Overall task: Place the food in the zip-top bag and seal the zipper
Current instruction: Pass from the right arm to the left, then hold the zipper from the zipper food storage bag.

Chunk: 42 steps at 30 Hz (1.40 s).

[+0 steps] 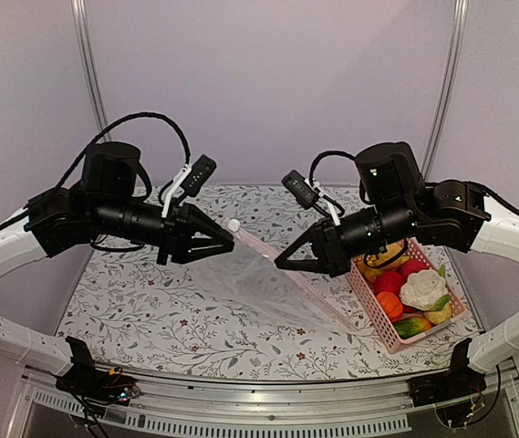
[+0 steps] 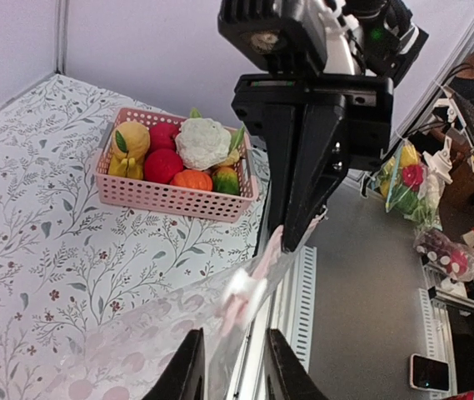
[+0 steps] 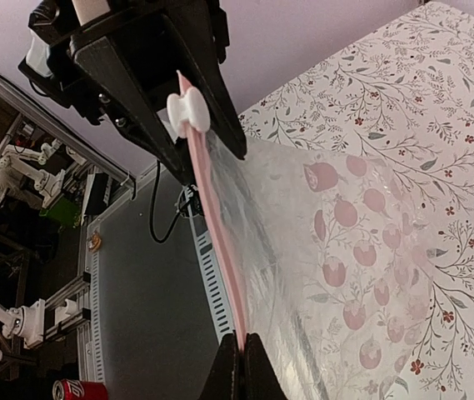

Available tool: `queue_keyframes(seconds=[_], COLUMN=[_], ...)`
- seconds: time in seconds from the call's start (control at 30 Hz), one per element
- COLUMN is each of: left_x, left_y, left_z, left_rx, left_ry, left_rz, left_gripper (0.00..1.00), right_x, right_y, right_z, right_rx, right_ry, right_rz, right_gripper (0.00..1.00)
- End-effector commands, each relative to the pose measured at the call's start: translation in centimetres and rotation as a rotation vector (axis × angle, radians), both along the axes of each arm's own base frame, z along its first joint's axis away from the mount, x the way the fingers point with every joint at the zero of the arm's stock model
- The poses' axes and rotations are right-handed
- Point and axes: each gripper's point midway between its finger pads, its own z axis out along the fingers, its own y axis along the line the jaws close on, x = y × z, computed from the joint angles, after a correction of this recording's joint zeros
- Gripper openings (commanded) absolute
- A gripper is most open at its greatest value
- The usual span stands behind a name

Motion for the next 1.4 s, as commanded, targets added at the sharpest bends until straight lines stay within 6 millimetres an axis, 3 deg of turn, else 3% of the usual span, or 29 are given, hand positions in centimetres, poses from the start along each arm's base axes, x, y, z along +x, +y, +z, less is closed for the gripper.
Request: queue_keyframes(seconds=[0.0, 0.13, 0.2, 0.4, 0.53, 0.73, 1.03, 1.37], left_x=[-0.7, -0.8, -0.9, -0.6, -0.9, -1.3, -1.3, -1.3], left_y=[0.2, 0.2, 0.1, -0.2, -0.8, -1.4, -1.5, -1.6], left_z=[0.3, 0.4, 0.4, -0.2, -0.5, -0.8, -0.7, -1.0], left_rx=[0.002, -0.002, -0.001, 0.014, 0.023, 0.031, 0.028, 0.029], left_ry=[-0.005, -0.009, -0.008, 0.009, 0.019, 0.026, 0.03, 0.039], left_rz=[-0.016, -0.023, -0.03, -0.02, -0.04, -0.062, -0.056, -0.058], left_gripper=[0.2, 0.02, 0.0, 0.0, 0.0, 0.0, 0.0, 0.0], right_x=[0.3, 0.5, 0.6, 1.2, 1.3, 1.9, 1.1, 1.2], right_y=[-0.8, -0.8, -0.8, -0.3, 0.4, 2.0, 4.4, 5.3], right_z=[1.2, 1.0, 1.0, 2.3, 3.8, 4.5, 4.3, 3.8], right_rx=[0.019, 0.016, 0.017, 0.054, 0.083, 0.077, 0.069, 0.07], right_ry=[-0.027, -0.032, -0.033, -0.079, -0.135, -0.174, -0.206, -0.2], right_rz=[-0.037, -0.049, -0.054, -0.097, -0.099, -0.086, -0.013, -0.005], right_gripper=[0.0, 0.0, 0.02, 0.41, 0.51, 0.52, 0.45, 0.35])
